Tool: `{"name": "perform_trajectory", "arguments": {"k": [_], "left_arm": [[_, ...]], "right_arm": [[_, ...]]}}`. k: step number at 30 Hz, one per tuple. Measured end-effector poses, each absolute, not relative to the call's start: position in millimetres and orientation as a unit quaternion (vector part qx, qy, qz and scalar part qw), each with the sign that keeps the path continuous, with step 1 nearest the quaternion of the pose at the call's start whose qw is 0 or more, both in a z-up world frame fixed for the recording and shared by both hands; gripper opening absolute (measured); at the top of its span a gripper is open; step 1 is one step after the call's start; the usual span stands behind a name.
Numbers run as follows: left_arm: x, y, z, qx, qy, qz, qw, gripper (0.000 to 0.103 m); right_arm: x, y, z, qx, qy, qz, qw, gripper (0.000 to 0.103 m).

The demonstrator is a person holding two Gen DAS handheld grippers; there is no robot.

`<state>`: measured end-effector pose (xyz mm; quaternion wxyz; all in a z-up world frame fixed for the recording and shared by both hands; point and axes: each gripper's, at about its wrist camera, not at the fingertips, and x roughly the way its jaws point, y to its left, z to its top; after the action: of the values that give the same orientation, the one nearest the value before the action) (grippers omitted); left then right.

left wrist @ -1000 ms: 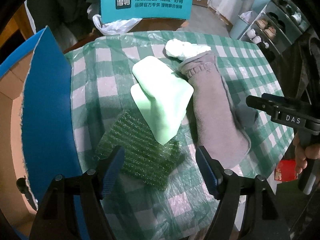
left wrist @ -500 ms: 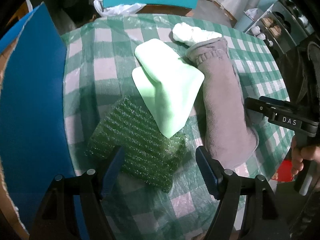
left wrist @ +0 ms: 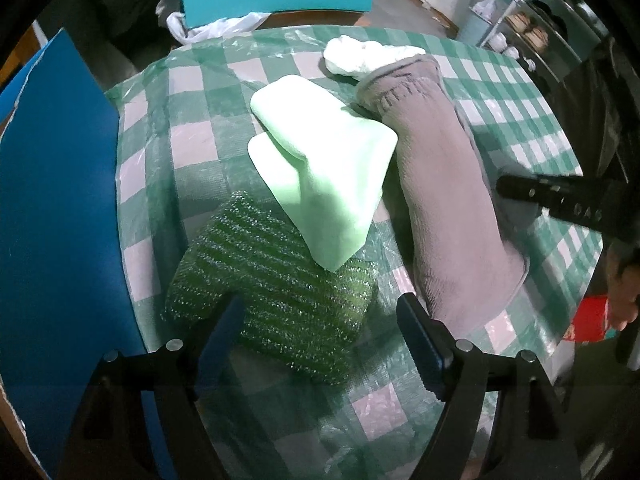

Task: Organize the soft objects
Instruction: 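Grasp the grey sock end with the right tool while the left tool approaches the green scrubber, then lift the green mesh scrubber with the left tool while the right tool holds the grey sock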

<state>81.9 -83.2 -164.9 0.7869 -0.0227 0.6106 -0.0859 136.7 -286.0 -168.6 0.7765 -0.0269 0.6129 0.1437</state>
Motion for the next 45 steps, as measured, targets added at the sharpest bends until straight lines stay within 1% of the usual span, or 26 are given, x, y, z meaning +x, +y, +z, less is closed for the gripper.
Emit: {"name": "perform_trajectory", "arguments": {"k": [7, 10, 12, 13, 15, 16, 18, 20, 21, 22, 26, 31, 32, 34, 35, 36, 37, 38, 39, 41, 43, 45], "left_arm": [[76.8, -89.8, -166.9, 0.011, 0.593, -0.089, 0.800, 0.079], [73.0, -91.3, -167.4, 0.031, 0.584, -0.084, 0.807, 0.073], [70.7, -89.0, -166.9, 0.041, 0.577, -0.077, 0.812, 0.061], [70.2, -87.7, -166.5, 0.042, 0.575, -0.074, 0.814, 0.057], [70.7, -83.0, -165.7, 0.042, 0.571, -0.064, 0.817, 0.042], [70.7, -80.3, -165.3, 0.038, 0.571, -0.062, 0.818, 0.038], [71.0, -76.5, -164.9, 0.032, 0.570, -0.056, 0.819, 0.026], [71.0, -72.8, -164.4, 0.022, 0.572, -0.053, 0.818, 0.022], [71.4, -70.9, -164.4, 0.014, 0.575, -0.055, 0.816, 0.018], [71.3, -69.6, -164.6, 0.007, 0.578, -0.057, 0.814, 0.016], [68.6, -66.7, -164.6, -0.019, 0.590, -0.065, 0.805, 0.015], [60.5, -65.2, -166.7, -0.055, 0.615, -0.091, 0.782, 0.015], [58.7, -65.8, -166.5, -0.057, 0.618, -0.091, 0.779, 0.016], [56.5, -67.2, -165.6, -0.059, 0.624, -0.094, 0.774, 0.022], [55.5, -67.9, -164.1, -0.059, 0.625, -0.095, 0.773, 0.030], [54.2, -68.8, -162.4, -0.059, 0.624, -0.096, 0.773, 0.040], [53.0, -70.3, -159.5, -0.054, 0.619, -0.098, 0.777, 0.047], [52.4, -71.3, -157.8, -0.048, 0.614, -0.096, 0.782, 0.060], [52.1, -73.7, -156.0, -0.038, 0.608, -0.091, 0.788, 0.070], [52.8, -77.4, -153.5, -0.018, 0.597, -0.085, 0.798, 0.074], [54.0, -79.1, -154.8, -0.007, 0.598, -0.085, 0.797, 0.075], [54.9, -80.5, -156.9, 0.000, 0.600, -0.085, 0.796, 0.081]], "right_arm": [[133.9, -282.3, -150.2, -0.019, 0.596, 0.151, 0.788, 0.026], [131.7, -280.1, -142.7, -0.015, 0.590, 0.155, 0.792, 0.026], [130.8, -280.2, -138.5, -0.012, 0.587, 0.158, 0.794, 0.026], [129.9, -280.5, -136.6, -0.011, 0.585, 0.159, 0.795, 0.026], [127.6, -281.3, -131.7, -0.009, 0.582, 0.162, 0.797, 0.026], [126.9, -280.1, -129.9, -0.009, 0.580, 0.164, 0.798, 0.026], [125.6, -279.4, -126.3, -0.007, 0.577, 0.167, 0.799, 0.026], [124.3, -279.9, -122.4, -0.006, 0.575, 0.169, 0.800, 0.026], [123.8, -279.2, -121.3, -0.005, 0.574, 0.170, 0.801, 0.026], [123.3, -278.4, -119.9, -0.005, 0.574, 0.172, 0.801, 0.026], [122.0, -276.5, -117.6, -0.005, 0.573, 0.174, 0.801, 0.026], [121.6, -277.9, -117.3, -0.003, 0.575, 0.172, 0.800, 0.026], [121.4, -278.0, -116.9, -0.003, 0.574, 0.173, 0.800, 0.026], [121.6, -276.8, -115.9, -0.003, 0.573, 0.174, 0.801, 0.026], [121.0, -276.0, -115.5, -0.003, 0.573, 0.175, 0.801, 0.026], [120.5, -275.2, -114.8, -0.003, 0.572, 0.176, 0.801, 0.026], [120.2, -274.2, -113.7, -0.003, 0.571, 0.177, 0.801, 0.026], [119.8, -273.8, -113.0, -0.003, 0.571, 0.178, 0.801, 0.026], [119.5, -273.3, -112.4, -0.004, 0.570, 0.179, 0.802, 0.026], [118.6, -272.8, -110.8, -0.004, 0.569, 0.180, 0.802, 0.026], [117.7, -272.4, -109.6, -0.003, 0.569, 0.182, 0.802, 0.026], [117.3, -272.4, -108.6, -0.002, 0.569, 0.182, 0.802, 0.026]]}}
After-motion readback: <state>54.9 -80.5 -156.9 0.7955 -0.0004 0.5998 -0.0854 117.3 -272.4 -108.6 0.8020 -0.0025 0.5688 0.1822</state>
